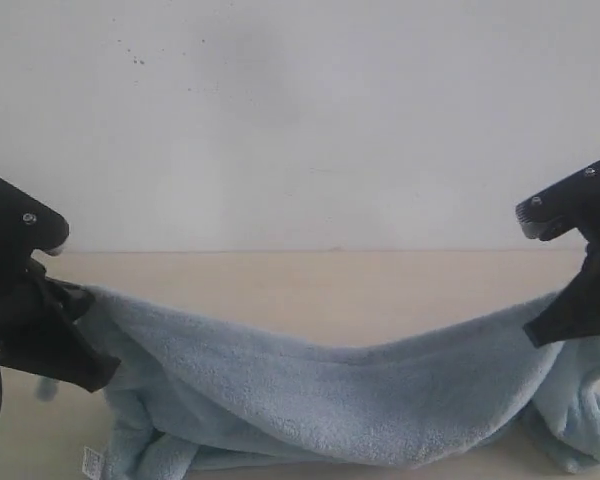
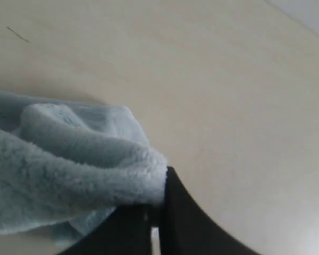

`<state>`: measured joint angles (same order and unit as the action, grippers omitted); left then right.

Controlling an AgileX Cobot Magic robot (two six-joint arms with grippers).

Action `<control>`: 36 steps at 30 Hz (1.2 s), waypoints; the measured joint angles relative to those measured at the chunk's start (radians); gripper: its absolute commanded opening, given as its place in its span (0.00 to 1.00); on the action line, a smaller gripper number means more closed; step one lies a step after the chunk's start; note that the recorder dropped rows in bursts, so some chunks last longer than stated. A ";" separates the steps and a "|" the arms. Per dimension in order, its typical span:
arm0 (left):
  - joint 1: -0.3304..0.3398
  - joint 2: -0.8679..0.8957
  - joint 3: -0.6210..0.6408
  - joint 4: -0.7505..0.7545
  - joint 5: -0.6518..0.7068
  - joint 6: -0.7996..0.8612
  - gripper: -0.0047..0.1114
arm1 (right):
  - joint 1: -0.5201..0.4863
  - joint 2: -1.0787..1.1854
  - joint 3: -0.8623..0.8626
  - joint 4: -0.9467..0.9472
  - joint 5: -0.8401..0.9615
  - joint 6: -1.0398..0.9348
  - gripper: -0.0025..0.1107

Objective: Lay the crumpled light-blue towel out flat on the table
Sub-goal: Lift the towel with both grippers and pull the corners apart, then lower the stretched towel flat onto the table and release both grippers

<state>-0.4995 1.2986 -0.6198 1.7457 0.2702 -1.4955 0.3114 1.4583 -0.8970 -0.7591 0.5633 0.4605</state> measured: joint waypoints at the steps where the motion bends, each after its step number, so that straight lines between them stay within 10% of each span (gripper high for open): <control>1: 0.000 0.011 -0.002 0.000 -0.008 -0.003 0.07 | 0.000 0.016 0.004 -0.033 -0.060 0.036 0.02; 11: 0.084 0.127 -0.321 0.000 0.032 -0.013 0.07 | 0.000 0.136 -0.185 -0.843 0.004 0.673 0.02; 18: 0.128 0.112 -0.583 -0.004 -0.064 -0.047 0.07 | -0.002 0.062 -0.385 -0.884 0.109 0.828 0.02; 26: 0.128 0.120 -0.350 -0.015 -0.262 -0.049 0.07 | -0.002 0.083 -0.318 -0.343 0.099 0.332 0.02; 36: 0.128 0.027 -0.064 -0.008 -0.270 -0.049 0.07 | -0.002 0.094 -0.109 -0.226 0.179 0.244 0.02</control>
<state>-0.3712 1.3253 -0.6836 1.7379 0.0000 -1.5446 0.3097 1.5527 -1.0058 -0.9846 0.7427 0.7042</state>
